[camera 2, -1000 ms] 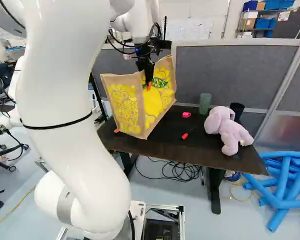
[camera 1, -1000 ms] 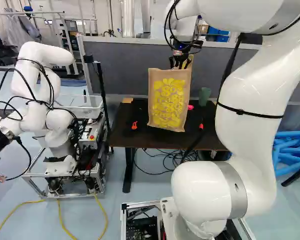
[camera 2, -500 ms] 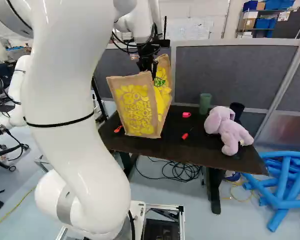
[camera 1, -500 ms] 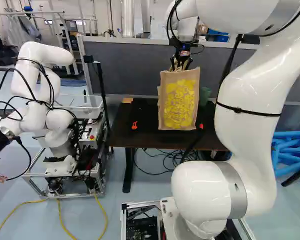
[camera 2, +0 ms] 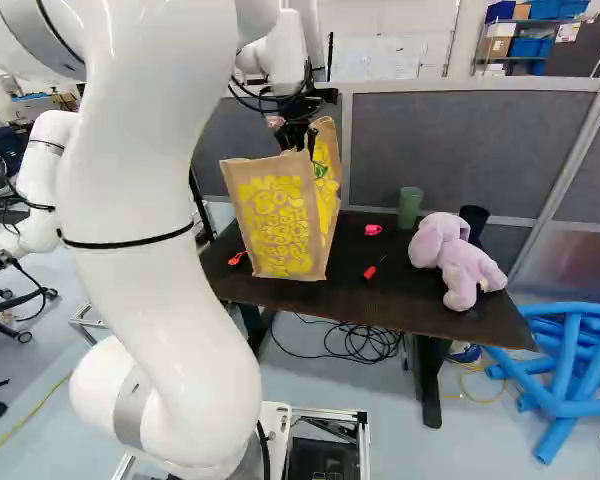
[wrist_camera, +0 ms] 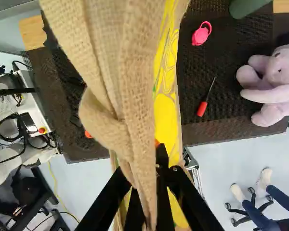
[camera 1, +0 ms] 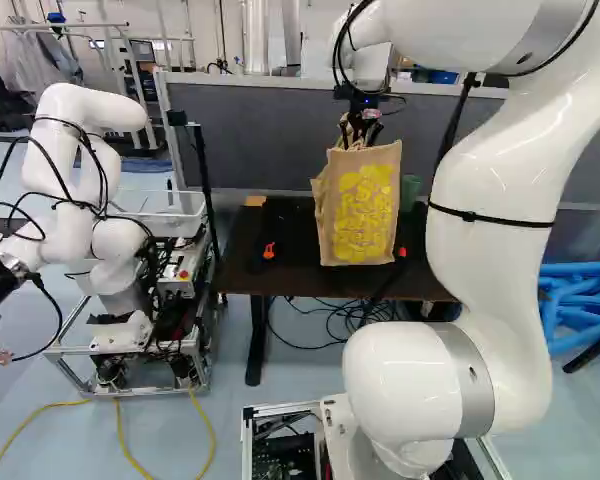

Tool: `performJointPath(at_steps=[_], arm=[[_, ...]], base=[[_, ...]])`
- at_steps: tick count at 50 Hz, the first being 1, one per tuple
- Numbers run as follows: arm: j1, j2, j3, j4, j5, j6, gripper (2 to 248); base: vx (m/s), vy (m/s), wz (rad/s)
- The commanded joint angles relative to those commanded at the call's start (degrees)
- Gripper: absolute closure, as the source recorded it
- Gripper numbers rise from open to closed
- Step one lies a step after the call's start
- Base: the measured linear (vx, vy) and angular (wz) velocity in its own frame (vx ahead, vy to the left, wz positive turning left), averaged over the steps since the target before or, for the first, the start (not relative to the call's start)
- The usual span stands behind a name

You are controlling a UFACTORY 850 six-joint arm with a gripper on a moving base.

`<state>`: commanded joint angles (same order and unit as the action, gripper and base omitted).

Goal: Pick up the bag on the ground and place it on the table

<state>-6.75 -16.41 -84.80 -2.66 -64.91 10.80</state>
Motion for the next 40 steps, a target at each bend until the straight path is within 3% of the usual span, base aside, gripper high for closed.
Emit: performJointPath(at_steps=[40], arm=[[-0.3, -7.8, -2.2, 0.0, 2.5, 0.0, 229]], base=[[0.000, 0.000, 0.000]])
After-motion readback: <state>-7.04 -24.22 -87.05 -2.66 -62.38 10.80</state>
